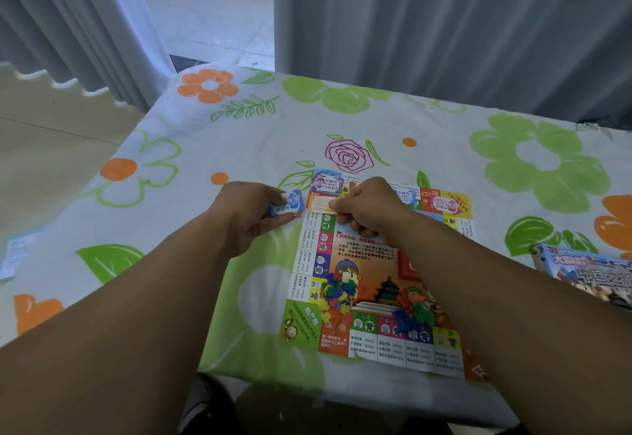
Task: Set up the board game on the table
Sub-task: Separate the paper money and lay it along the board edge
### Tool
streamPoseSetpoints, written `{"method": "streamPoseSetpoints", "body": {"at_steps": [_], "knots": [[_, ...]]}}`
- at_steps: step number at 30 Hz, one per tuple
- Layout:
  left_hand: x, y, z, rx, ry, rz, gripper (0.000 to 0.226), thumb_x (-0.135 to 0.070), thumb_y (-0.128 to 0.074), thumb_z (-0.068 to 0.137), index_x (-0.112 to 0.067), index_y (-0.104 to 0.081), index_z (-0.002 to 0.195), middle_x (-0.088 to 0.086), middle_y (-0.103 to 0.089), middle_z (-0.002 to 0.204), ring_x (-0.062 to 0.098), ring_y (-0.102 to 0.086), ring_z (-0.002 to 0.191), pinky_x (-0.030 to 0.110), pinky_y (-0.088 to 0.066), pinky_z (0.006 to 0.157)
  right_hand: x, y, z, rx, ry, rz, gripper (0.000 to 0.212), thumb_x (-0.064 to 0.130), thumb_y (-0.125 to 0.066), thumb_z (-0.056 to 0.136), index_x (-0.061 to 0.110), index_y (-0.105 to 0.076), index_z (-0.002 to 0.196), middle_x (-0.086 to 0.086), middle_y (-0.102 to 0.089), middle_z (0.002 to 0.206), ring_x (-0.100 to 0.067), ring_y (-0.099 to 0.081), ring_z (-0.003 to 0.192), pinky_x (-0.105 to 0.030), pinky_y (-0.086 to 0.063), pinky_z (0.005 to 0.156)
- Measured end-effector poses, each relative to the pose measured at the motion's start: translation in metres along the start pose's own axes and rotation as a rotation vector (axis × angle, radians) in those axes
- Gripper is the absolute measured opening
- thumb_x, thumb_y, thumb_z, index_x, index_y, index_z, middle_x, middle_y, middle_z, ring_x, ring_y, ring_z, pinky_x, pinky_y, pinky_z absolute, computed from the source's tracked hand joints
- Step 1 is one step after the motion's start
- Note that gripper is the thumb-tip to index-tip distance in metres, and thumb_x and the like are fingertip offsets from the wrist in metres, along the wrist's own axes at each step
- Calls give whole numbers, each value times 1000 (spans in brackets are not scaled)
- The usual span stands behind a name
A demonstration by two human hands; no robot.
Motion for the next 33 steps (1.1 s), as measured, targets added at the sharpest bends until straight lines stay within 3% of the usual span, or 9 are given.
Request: {"method": "streamPoseSetpoints", "body": {"at_steps": [4,11,17,21,24,28,33], "knots": [[1,-9,1,38,6,38,16,2,-64,92,10,-63,106,25,-72,104,33,-75,87,30,-63,65,2,4,0,-29,30,-70,23,19,-78,86,1,-64,82,-13,-62,63,-17,-48,44,-23,-38,42],[3,-32,-1,102,5,105,17,0,-69,89,7,-65,104,24,-74,99,37,-75,84,33,-63,70,13,-5,-17,141,142,69,41,42,-67,94,1,-67,92,-7,-67,78,-12,-49,46,-25,-38,42],[7,-63,-3,171,26,126,26,-8,-72,90,5,-65,111,23,-75,99,40,-75,83,41,-60,86,14,19,-22,106,210,33,28,25,-72,92,-2,-66,88,1,-62,59,-11,-53,47,-25,-42,43],[9,-82,-4,204,38,96,26,-7,-71,90,2,-65,113,20,-75,101,37,-76,82,35,-64,73,2,36,-20,108,155,88,21,20,-67,96,4,-66,84,4,-67,60,-9,-53,47,-25,-42,43],[10,-92,-4,191,38,86,20,0,-65,92,3,-64,112,22,-73,106,36,-75,85,30,-63,64,-8,57,-18,28,109,152,18,19,-64,98,1,-64,99,-7,-69,78,-9,-51,45,-24,-42,43],[14,-108,-2,165,18,87,21,3,-66,91,6,-62,111,21,-70,109,29,-75,83,30,-63,66,-32,105,-9,-207,18,287,12,12,-69,94,2,-62,96,-9,-58,72,-10,-48,45,-22,-41,41],[18,-125,-2,174,21,120,19,0,-66,93,7,-62,110,12,-69,84,15,-72,56,34,-64,72,-58,135,-5,-358,-71,269,15,10,-76,88,4,-63,84,-13,-62,65,-16,-52,46,-22,-44,40]]}}
Point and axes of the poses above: each hand's wrist, its own z-axis towards the middle knuckle, its own y-axis out of the back of the hand, x = y × z, the point moved 9 cm from there along z, towards the middle knuckle
